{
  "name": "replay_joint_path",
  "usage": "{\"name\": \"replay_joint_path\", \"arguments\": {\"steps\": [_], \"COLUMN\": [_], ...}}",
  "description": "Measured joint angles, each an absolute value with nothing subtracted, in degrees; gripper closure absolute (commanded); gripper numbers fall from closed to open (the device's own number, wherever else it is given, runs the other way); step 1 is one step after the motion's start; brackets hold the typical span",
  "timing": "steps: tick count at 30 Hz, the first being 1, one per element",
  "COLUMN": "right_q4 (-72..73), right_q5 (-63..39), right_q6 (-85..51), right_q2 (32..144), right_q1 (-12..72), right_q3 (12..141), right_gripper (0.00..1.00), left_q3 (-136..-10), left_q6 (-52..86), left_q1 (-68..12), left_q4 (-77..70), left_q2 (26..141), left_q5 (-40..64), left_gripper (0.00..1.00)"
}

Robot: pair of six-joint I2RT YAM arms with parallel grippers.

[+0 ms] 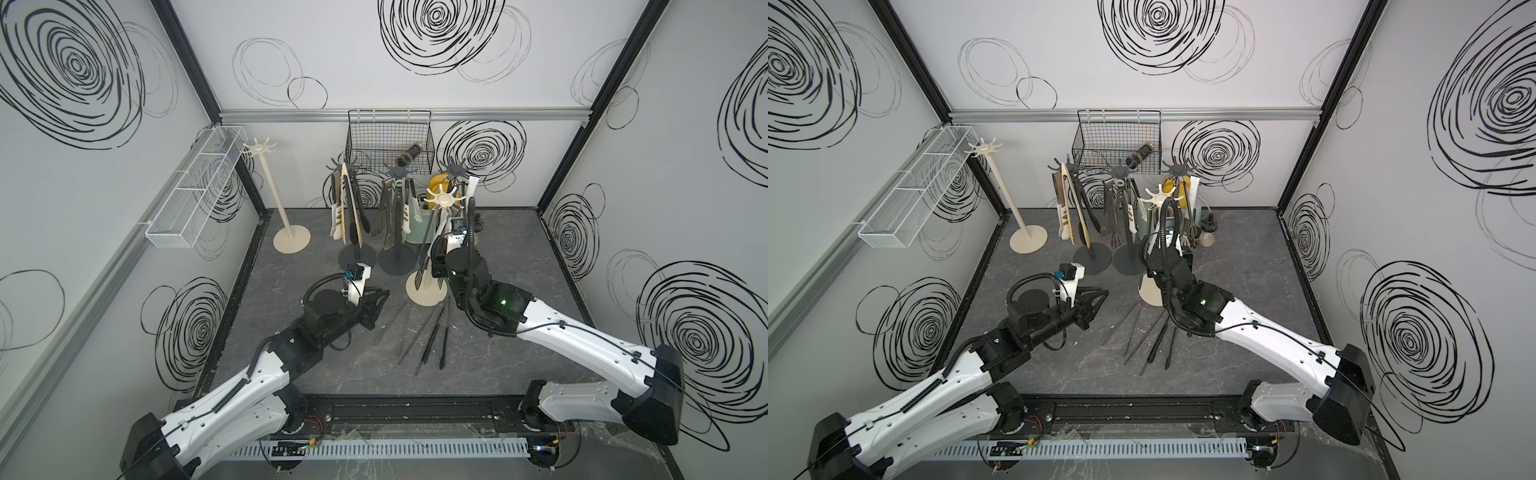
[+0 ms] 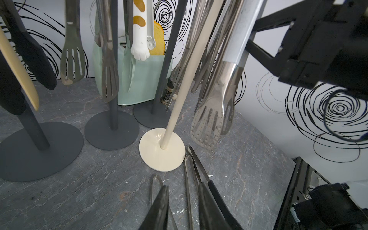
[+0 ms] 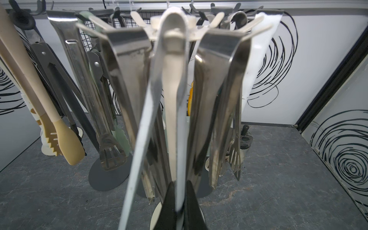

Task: Hang food tongs on kitchen utensil racks
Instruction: Hang the food tongs on the rack.

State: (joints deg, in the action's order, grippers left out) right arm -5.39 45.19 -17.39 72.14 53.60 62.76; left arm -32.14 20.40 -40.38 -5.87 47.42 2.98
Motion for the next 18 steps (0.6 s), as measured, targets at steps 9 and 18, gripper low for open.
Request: {"name": "replay_joint_path", "arguments": {"steps": [9, 18], "right_q4": [-4.8, -5.5], "right_q5": [44.3, 44.1], "right_q6": [-17.8, -18.1], "right_q2": [72.4, 72.1], "right_q1": [53.2, 53.1], "right_q3": [62.8, 62.7], "right_gripper": [0.96, 0.87], "left_q3": [-32.1, -32.1], "left_q6": [20.4, 20.4], "left_q1": [-40.4, -40.4], "left_q4": [-5.9, -5.9], "left_q2": [47.2, 47.3], "left_q5": [3.0, 3.2], "left_gripper": [0.69, 0.69]}}
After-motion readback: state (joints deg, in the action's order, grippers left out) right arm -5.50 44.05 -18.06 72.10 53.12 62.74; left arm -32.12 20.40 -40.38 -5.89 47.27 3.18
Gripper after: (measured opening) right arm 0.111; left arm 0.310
